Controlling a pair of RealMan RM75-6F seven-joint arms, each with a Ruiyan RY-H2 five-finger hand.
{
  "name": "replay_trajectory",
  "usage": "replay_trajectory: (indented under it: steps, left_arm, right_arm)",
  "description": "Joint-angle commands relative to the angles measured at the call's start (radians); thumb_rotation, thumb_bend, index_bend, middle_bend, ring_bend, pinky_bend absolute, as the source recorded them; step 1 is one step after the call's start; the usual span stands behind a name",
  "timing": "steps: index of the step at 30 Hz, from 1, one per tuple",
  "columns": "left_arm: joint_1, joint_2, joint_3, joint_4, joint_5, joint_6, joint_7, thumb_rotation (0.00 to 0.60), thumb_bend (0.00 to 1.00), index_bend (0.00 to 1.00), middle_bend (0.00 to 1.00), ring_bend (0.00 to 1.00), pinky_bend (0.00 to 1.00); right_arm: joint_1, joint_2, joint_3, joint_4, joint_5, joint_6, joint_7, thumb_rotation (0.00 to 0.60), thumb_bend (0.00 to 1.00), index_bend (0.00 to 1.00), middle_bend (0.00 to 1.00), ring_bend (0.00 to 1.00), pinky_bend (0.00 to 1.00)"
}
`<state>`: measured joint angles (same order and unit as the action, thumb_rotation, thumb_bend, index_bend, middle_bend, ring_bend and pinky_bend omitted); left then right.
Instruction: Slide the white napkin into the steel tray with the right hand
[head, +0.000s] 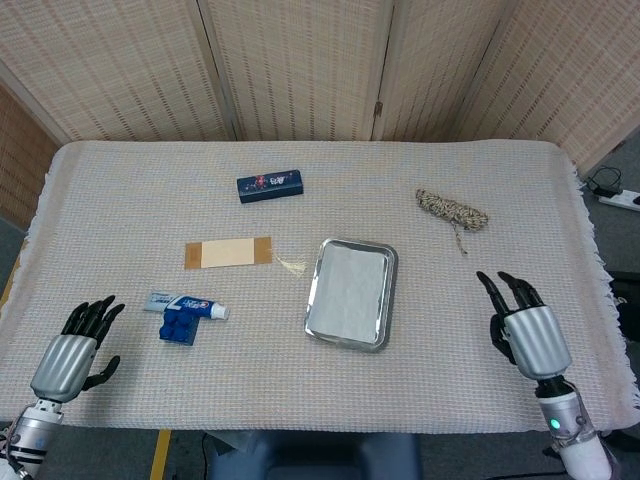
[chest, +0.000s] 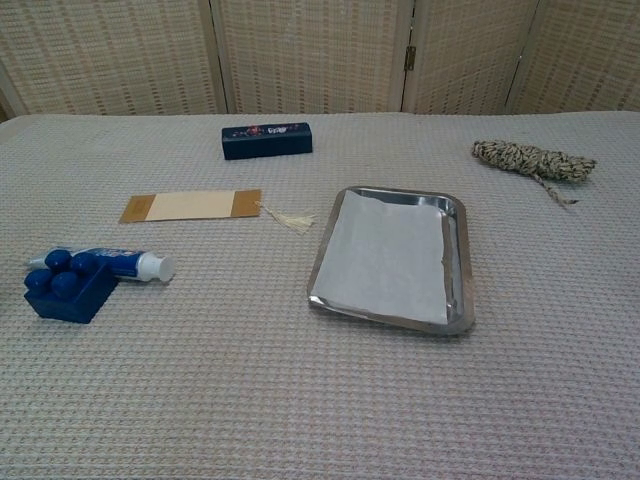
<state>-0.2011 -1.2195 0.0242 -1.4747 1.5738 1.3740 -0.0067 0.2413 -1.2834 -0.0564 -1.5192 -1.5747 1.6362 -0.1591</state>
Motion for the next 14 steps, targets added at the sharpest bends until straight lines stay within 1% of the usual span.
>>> replay_trajectory:
  steps: [1,3,5,8,14]
  left_arm:
    - [0.004,0.000,0.004,-0.001,0.010,0.010,0.000,0.600,0.44,0.00,0.00,0.00,0.00]
    - [0.005,0.002,0.006,-0.005,0.014,0.014,0.007,0.600,0.44,0.00,0.00,0.00,0.00]
    - [0.007,0.003,0.007,-0.012,0.020,0.021,0.012,0.600,0.44,0.00,0.00,0.00,0.00]
    - [0.009,0.003,0.010,-0.017,0.024,0.022,0.024,0.600,0.44,0.00,0.00,0.00,0.00]
    - [0.012,0.004,0.010,-0.019,0.016,0.021,0.041,0.600,0.44,0.00,0.00,0.00,0.00]
  right_arm:
    - [-0.098,0.049,-0.025,-0.028,0.026,0.076,-0.005,0.600,0.66,0.00,0.00,0.00,0.01]
    - [-0.124,0.063,-0.022,-0.026,0.034,0.092,0.051,0.600,0.64,0.00,0.00,0.00,0.00]
    - [-0.129,0.086,-0.025,-0.037,0.018,0.090,0.070,0.600,0.64,0.00,0.00,0.00,0.00]
    - [-0.140,0.098,-0.022,-0.046,-0.005,0.096,0.056,0.600,0.64,0.00,0.00,0.00,0.00]
    - [-0.143,0.112,-0.015,-0.073,0.007,0.035,0.032,0.600,0.64,0.00,0.00,0.00,0.00]
